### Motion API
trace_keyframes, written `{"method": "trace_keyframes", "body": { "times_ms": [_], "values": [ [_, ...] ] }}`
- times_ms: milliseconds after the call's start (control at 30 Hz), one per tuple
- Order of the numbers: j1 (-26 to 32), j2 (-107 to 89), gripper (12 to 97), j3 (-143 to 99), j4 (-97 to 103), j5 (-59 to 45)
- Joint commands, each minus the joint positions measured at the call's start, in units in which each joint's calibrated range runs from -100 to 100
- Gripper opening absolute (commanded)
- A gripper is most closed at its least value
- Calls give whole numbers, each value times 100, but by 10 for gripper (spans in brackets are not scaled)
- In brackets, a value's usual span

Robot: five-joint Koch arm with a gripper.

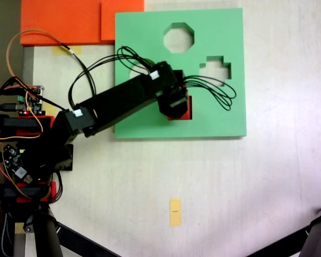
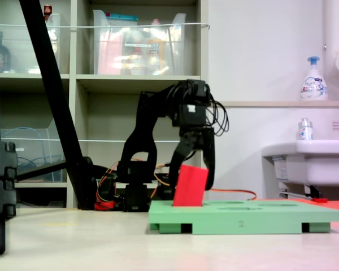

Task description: Put the square block into the corresponding hole

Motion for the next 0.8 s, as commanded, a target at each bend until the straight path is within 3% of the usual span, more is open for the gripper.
{"method": "trace_keyframes", "body": {
  "times_ms": [0,167,267,433,533,633,767],
  "values": [
    [5,157,250,92,-225,-20],
    [5,632,283,92,-225,-24],
    [10,730,509,92,-225,-24],
    [5,269,702,92,-225,-34],
    [-44,-234,725,92,-225,-68],
    [-63,-695,826,181,-225,-117],
    [-176,-2050,833,221,-225,-659]
  ]
}}
